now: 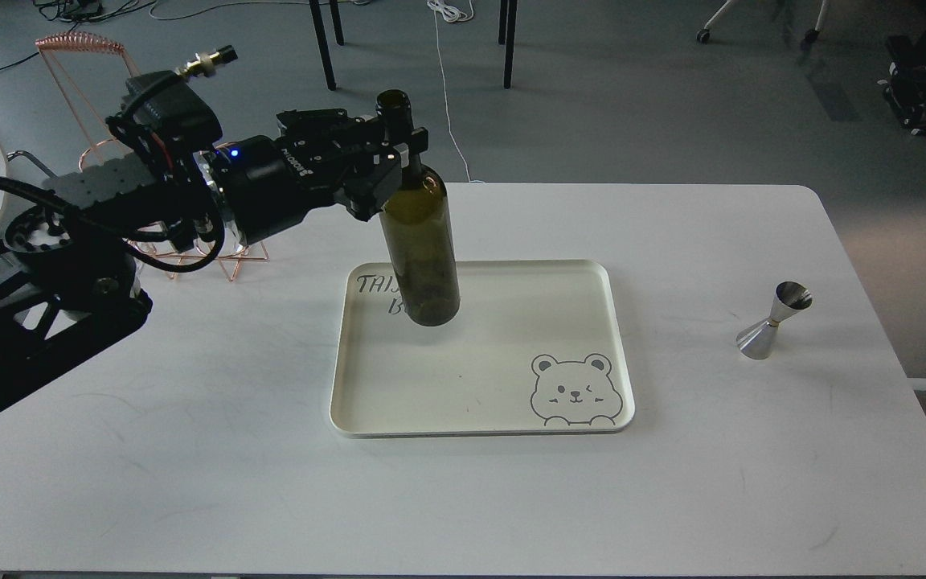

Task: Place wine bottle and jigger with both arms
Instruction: 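Carry the bottle over the copper wire rack and lower it in, then release the bottle in the rack and raise the left gripper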

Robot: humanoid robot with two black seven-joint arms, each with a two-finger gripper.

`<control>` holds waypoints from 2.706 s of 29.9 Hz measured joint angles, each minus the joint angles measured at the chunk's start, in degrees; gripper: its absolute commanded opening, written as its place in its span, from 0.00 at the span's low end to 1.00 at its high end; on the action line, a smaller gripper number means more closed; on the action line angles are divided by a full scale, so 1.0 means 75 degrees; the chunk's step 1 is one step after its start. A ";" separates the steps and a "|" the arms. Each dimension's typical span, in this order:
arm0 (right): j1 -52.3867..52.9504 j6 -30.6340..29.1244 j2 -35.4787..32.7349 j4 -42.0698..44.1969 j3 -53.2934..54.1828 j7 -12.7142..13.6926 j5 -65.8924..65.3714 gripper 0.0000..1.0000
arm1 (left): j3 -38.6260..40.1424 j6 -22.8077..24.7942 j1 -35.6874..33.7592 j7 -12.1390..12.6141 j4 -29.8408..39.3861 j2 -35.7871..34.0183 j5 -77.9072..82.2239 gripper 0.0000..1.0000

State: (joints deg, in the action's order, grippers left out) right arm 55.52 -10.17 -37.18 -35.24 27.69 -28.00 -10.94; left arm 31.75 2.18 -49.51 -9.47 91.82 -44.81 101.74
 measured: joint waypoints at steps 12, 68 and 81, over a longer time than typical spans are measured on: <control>0.0026 -0.0027 -0.0022 0.0090 -0.0013 0.0000 -0.0006 0.98 | 0.0165 0.0069 -0.1016 -0.0674 -0.0626 -0.2403 -0.1422 0.13; 0.0019 -0.0027 -0.0011 0.0105 -0.0048 0.0000 -0.0006 0.98 | -0.1618 -0.0676 -0.1065 -0.0926 -0.4201 -0.0842 -0.0725 0.37; 0.0010 -0.0028 -0.0012 0.0104 -0.0050 0.0000 -0.0006 0.98 | -0.1644 -0.0841 -0.0913 -0.0919 -0.4341 -0.0738 -0.0740 0.81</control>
State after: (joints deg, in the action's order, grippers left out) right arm 55.59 -10.37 -37.27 -34.45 27.32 -28.00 -10.99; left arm 19.42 -4.13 -56.36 -16.36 59.26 -50.35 96.20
